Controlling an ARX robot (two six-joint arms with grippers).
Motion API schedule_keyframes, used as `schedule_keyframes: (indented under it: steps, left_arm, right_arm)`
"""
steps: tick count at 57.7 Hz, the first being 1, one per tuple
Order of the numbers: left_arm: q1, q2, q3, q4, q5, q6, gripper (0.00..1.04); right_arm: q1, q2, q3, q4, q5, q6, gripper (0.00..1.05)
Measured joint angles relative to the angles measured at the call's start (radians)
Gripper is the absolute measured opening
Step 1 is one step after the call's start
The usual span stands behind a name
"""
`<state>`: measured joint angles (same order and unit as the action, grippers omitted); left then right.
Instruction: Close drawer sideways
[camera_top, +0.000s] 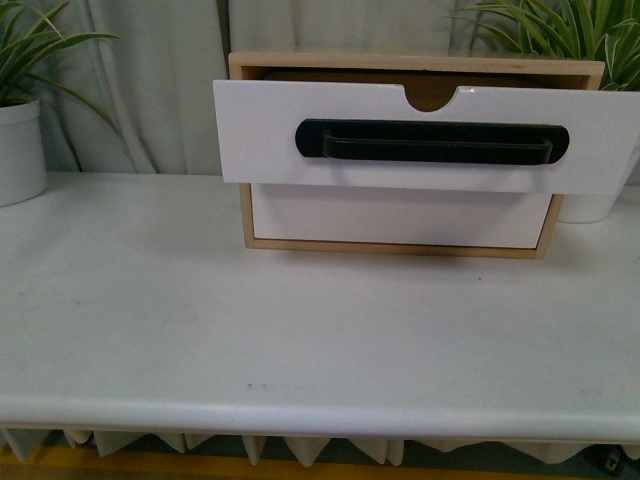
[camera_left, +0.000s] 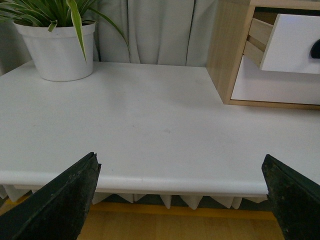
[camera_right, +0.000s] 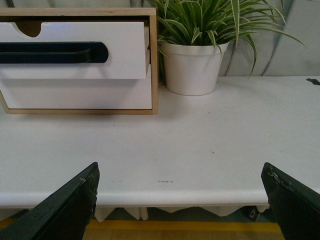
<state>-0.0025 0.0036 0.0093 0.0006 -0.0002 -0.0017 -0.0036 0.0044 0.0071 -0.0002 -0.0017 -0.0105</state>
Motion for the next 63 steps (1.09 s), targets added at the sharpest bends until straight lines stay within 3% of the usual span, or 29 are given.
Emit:
schedule_keyframes:
  steps: [26,29,33,37,40,43,54,63]
  left_arm:
    - [0.000,0.000,0.000,0.000,0.000,0.000,0.98]
    - [-0.032,0.014,0.000,0.001,-0.117,0.058,0.98]
    - [-0.113,0.071,0.001,0.033,-0.348,0.233,0.98]
    - [-0.156,0.131,0.002,0.106,-0.439,0.410,0.98]
    - [-0.182,0.191,0.007,0.184,-0.453,0.519,0.98]
    - [-0.199,0.249,0.008,0.275,-0.438,0.637,0.98]
    - [-0.222,0.595,0.059,0.713,-0.229,1.083,0.98]
    - [-0.237,0.838,0.150,0.866,-0.031,1.340,0.98]
  right_arm:
    - [0.000,0.000,0.000,0.000,0.000,0.000,0.95]
    - [0.013,0.033,0.027,-0.075,0.046,0.044,0.95]
    - [0.014,0.134,0.073,-0.133,0.057,0.103,0.95]
    - [-0.002,0.244,0.113,-0.098,0.012,0.119,0.95]
    - [-0.015,0.304,0.140,-0.064,-0.014,0.111,0.95]
    - [-0.026,0.375,0.181,-0.022,-0.039,0.083,0.95]
    - [-0.061,0.626,0.352,0.014,-0.109,-0.144,0.95]
    - [-0.067,0.789,0.495,-0.015,-0.125,-0.369,0.95]
